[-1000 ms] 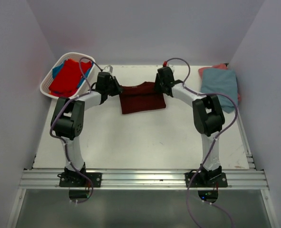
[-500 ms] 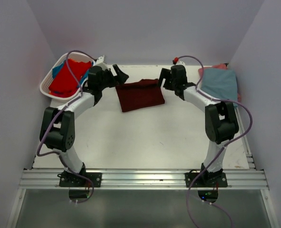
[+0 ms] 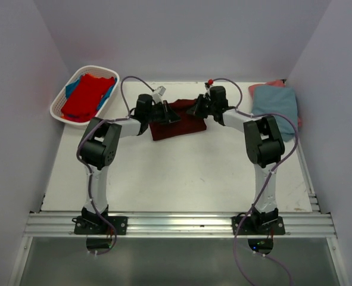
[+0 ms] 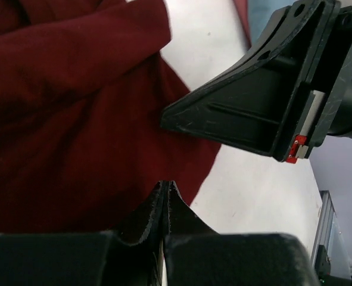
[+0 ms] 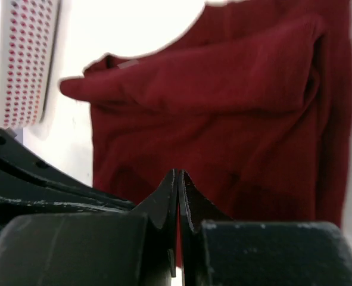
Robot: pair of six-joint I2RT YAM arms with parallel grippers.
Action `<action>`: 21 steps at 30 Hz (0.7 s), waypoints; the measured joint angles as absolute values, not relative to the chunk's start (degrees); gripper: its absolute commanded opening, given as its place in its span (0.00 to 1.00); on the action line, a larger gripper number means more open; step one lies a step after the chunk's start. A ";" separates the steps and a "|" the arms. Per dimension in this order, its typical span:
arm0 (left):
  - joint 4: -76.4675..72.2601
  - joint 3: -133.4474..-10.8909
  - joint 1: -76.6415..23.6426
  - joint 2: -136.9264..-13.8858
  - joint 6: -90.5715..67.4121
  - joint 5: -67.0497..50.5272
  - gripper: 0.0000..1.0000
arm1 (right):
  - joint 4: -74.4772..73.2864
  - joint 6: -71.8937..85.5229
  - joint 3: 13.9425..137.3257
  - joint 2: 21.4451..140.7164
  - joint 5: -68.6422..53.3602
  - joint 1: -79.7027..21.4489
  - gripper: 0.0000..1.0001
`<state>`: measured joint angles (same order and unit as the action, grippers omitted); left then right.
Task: Fold and stack the t-shirts
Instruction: Fold the long partially folded tshirt into a neat square
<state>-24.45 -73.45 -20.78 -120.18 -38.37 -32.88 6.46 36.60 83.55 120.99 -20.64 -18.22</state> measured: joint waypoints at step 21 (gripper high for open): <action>-18.94 -57.76 -25.63 -113.82 -37.91 -29.76 0.00 | 9.96 37.93 56.71 109.14 -18.11 -21.32 0.00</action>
<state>-18.94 -57.76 -25.63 -113.82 -37.91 -29.76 9.96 37.93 56.71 109.14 -18.11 -21.32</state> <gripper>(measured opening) 0.004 0.008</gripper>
